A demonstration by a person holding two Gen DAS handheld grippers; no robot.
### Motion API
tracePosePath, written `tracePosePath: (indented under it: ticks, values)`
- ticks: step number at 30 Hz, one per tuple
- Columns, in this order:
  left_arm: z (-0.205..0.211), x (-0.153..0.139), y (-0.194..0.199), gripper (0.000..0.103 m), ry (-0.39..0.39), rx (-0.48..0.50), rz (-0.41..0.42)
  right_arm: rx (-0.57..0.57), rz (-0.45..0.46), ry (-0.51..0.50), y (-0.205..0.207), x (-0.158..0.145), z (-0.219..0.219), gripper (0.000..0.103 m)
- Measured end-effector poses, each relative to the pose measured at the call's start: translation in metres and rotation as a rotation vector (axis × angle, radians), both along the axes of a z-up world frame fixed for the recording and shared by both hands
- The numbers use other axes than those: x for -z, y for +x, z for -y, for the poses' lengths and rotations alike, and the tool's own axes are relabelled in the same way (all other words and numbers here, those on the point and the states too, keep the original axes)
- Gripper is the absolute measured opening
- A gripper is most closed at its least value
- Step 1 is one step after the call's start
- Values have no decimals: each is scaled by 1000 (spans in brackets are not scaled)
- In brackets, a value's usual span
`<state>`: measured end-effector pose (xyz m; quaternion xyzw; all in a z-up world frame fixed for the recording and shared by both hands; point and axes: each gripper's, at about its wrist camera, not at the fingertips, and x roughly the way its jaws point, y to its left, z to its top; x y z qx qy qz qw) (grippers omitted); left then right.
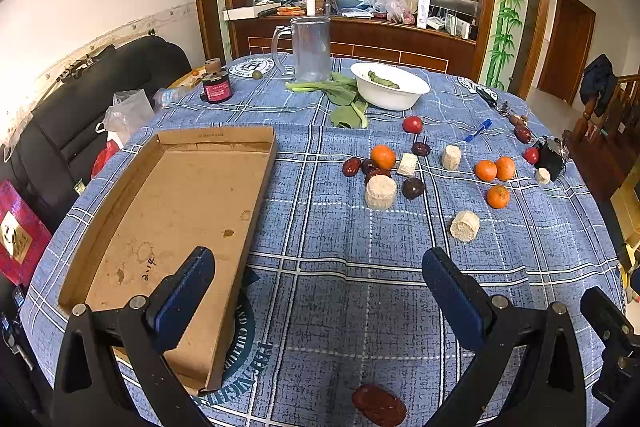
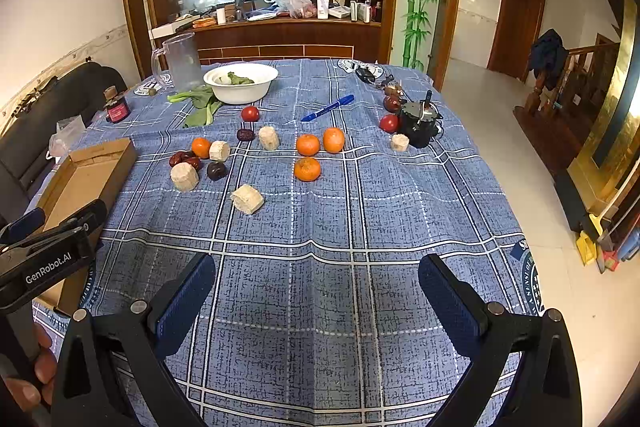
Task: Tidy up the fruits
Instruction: 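Lower the left gripper and grasp the red date on the cloth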
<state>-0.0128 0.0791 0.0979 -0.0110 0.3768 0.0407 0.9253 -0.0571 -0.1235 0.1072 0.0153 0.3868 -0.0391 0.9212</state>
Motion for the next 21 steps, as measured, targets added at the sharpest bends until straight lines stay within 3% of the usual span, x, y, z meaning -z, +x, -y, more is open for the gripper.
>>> tracePosePath:
  ticks: [11, 15, 18, 21]
  values:
    - [2, 4, -2, 103, 21, -14, -14, -12, -11, 1, 7, 3, 2, 103]
    - [1, 10, -1, 103, 65, -26, -65, -18, -21, 2, 9, 7, 4, 103]
    - [0, 18, -7, 103, 100, 13, -105, -25, -32, 0, 11, 10, 6, 103]
    - [0, 25, -24, 103, 94, 112, -148, -27, -41, 7, 13, 15, 10, 103]
